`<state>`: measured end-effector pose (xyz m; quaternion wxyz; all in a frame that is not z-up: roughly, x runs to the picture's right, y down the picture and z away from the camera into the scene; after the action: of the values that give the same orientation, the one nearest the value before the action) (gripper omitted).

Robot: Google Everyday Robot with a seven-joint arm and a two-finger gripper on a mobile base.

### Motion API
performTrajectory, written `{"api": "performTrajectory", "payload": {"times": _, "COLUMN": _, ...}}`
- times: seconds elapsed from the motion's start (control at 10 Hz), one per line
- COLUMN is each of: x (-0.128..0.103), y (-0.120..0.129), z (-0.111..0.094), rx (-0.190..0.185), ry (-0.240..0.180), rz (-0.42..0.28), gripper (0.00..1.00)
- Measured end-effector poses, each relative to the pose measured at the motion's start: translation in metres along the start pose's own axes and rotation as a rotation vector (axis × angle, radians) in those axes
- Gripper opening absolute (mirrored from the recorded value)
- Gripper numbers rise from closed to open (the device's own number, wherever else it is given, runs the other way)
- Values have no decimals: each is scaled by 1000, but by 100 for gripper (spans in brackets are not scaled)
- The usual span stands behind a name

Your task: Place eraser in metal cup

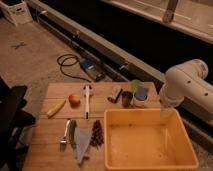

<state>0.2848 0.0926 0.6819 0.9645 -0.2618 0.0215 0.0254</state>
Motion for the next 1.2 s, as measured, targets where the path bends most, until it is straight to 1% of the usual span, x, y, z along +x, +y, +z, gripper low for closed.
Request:
{"api": "performTrajectory", "payload": {"times": 0.2, "x": -2, "y": -2, "z": 0, "rx": 1, "ry": 0, "rz": 0, "gripper": 65}}
{"api": "performTrajectory", "payload": {"times": 0.3, "x": 1, "y": -1, "z": 0, "rx": 5, "ry": 15, "rz": 5, "gripper": 65}}
{"api": "performTrajectory", "payload": {"times": 0.4, "x": -1, "y": -9, "z": -5, "rx": 45, "ry": 35, "rz": -1, "gripper": 65}}
{"api": "performTrajectory", "payload": {"times": 0.5, "x": -6, "y": -19, "z": -14, "rx": 88, "ry": 51, "rz": -26, "gripper": 65}}
{"api": "performTrajectory", "payload": {"times": 0.7, "x": -34, "y": -43, "z": -37, "rx": 175, "ry": 68, "rz": -110, "gripper": 65}}
{"api": "performTrajectory", "payload": {"times": 0.8, "x": -50, "y": -52, "z": -42, "rx": 203, "ry": 66, "rz": -147, "gripper": 65}}
{"api": "performTrajectory", "payload": {"times": 0.9, "x": -75, "y": -63, "z": -45, "rx": 236, "ry": 60, "rz": -206, "gripper": 65}}
{"api": "performTrajectory", "payload": {"times": 1.0, "x": -96, "y": -71, "z": -47, "rx": 261, "ry": 50, "rz": -253, "gripper": 65}}
{"api": "performTrajectory", "payload": {"times": 1.1, "x": -110, "y": -77, "z": -47, "rx": 281, "ry": 42, "rz": -291, "gripper": 65}}
{"api": "performTrajectory", "payload": {"times": 1.2, "x": -130, "y": -85, "z": -45, "rx": 299, "ry": 28, "rz": -342, "gripper": 65}}
